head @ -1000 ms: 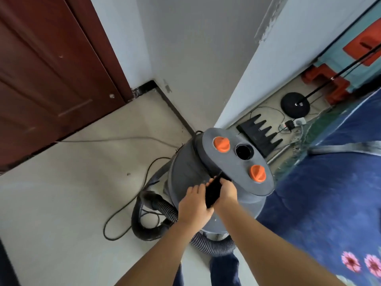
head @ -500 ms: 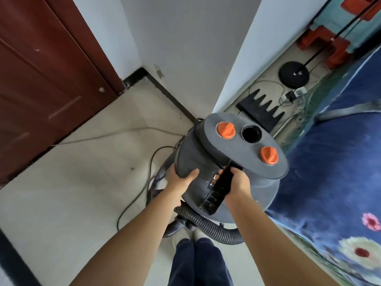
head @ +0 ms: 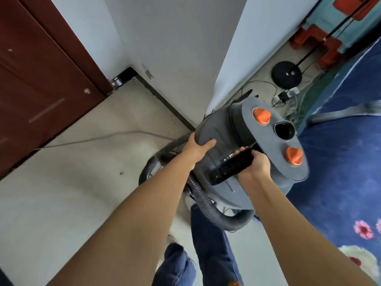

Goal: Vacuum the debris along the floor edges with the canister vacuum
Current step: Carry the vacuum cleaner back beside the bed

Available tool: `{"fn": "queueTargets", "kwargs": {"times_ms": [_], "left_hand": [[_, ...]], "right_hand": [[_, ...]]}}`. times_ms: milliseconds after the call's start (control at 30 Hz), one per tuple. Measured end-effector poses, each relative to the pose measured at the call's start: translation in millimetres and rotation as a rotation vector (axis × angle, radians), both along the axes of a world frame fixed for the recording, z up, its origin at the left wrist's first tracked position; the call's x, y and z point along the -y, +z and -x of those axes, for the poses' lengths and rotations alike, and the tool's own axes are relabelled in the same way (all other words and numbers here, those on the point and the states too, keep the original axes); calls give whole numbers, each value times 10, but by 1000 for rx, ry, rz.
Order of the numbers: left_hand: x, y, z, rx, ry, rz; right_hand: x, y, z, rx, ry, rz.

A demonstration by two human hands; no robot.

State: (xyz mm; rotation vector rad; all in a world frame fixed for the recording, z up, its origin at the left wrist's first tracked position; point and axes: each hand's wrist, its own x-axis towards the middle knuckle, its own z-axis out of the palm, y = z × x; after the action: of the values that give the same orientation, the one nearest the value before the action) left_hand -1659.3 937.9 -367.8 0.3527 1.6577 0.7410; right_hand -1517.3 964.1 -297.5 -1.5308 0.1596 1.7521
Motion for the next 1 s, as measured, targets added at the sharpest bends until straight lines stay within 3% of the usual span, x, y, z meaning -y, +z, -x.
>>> {"fn": "queueTargets", "kwargs": {"times_ms": [167,267,433,633,833,1000], "left_hand": [[-196,81,11,-177,-134,81],[-209,125,-61,-72,-89,161],[-252,300,-292,127,197,209],[-498,500,-1080,276,387,210],[-445,199,-1716,104,360,180],[-366,363,-1582,158,400,177]], "right_hand": [[-433,-58,146,-25,14,-49],[-520,-86,100,-20,56,-48],[-755,-71,26,45,177,-94],[-1268,-46,-443,157,354,-177],[-1235,-105,-874,127,356,-147],[-1125,-144,-848,127,398,-144]]}}
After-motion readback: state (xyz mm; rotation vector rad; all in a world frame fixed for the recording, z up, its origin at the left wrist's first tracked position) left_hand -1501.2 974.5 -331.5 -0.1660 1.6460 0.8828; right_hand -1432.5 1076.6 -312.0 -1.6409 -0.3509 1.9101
